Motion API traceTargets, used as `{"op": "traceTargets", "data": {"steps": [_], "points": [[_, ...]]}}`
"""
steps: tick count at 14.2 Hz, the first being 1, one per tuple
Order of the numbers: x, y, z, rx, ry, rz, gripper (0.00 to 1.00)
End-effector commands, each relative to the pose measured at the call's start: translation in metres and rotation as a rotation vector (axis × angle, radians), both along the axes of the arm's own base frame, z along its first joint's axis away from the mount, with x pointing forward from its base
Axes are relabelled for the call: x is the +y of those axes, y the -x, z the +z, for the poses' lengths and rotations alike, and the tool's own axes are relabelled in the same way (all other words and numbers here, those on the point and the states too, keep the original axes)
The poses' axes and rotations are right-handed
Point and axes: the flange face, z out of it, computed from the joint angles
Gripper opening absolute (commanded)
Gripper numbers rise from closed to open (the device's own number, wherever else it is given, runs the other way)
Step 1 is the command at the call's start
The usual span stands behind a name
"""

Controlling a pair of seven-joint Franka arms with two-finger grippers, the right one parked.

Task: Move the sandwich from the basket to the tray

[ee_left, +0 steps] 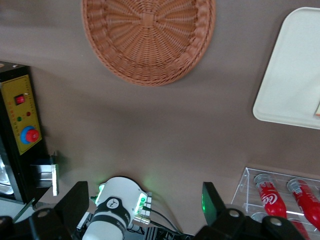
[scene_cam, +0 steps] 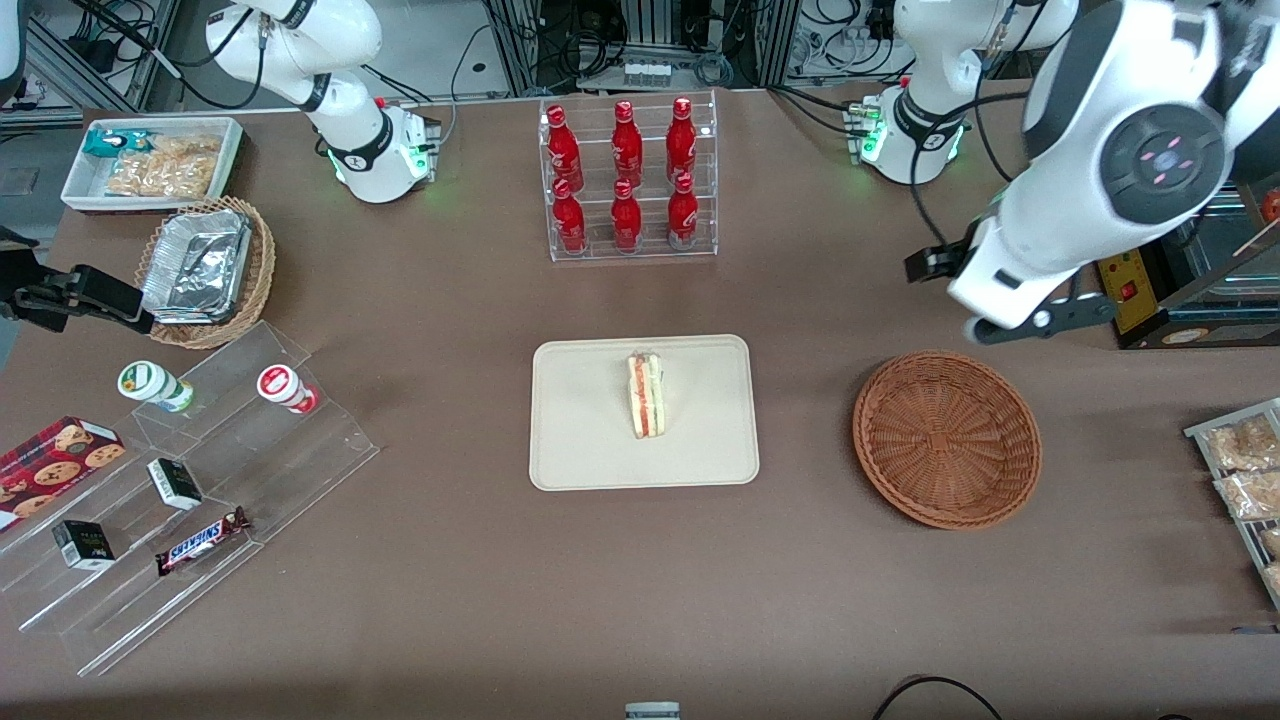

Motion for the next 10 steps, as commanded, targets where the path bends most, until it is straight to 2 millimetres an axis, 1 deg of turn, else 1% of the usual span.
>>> {"op": "traceTargets", "data": {"steps": [1, 3, 4, 6, 8, 10], "points": [[0.030, 0.034, 0.018, -0.027, -0.034, -0.026, 1.00], [0.053, 0.043, 0.020, -0.026, -0.044, -0.002, 1.00], [0.055, 0.049, 0.022, -0.028, -0.047, -0.001, 1.00], [0.055, 0.050, 0.025, -0.029, -0.036, 0.003, 1.00], [0.059, 0.040, 0.031, -0.050, -0.022, 0.016, 1.00], [0.058, 0.027, 0.028, -0.045, -0.013, 0.017, 1.00]]}}
